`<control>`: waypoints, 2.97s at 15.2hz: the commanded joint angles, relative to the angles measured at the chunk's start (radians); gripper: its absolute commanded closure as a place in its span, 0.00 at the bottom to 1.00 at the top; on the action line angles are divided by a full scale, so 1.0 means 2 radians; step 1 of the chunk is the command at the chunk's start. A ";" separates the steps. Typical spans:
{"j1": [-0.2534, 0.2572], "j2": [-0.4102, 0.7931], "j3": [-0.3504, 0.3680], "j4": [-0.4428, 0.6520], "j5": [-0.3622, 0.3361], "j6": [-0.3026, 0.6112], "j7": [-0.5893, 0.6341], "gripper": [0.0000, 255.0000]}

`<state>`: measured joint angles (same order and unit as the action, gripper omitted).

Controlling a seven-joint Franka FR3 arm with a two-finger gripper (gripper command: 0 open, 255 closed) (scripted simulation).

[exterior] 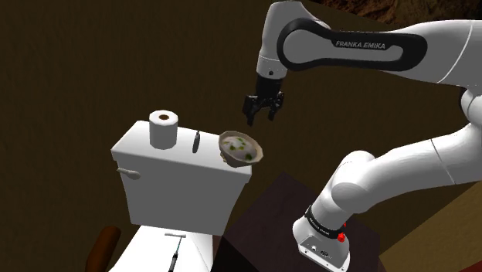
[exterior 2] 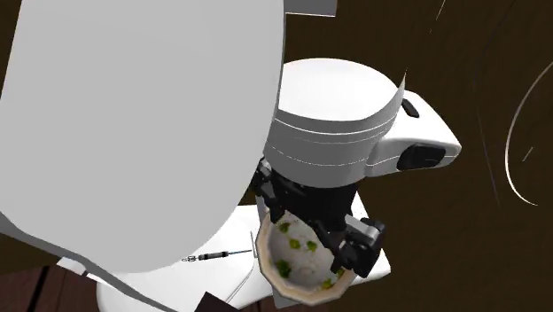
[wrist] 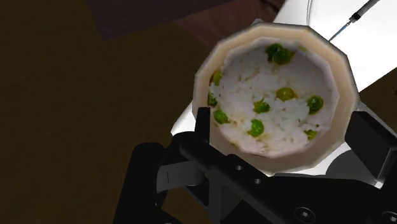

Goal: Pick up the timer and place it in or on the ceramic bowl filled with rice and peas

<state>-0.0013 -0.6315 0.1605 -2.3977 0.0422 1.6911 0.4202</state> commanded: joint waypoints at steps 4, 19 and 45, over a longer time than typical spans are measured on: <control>-0.014 0.070 0.053 0.010 0.016 0.077 0.120 0.00; -0.055 0.329 0.138 0.149 -0.086 0.214 0.457 0.00; -0.056 0.344 0.137 0.133 -0.096 0.243 0.463 1.00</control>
<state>-0.1130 0.0628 0.4332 -2.1346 -0.1548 2.1855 1.3493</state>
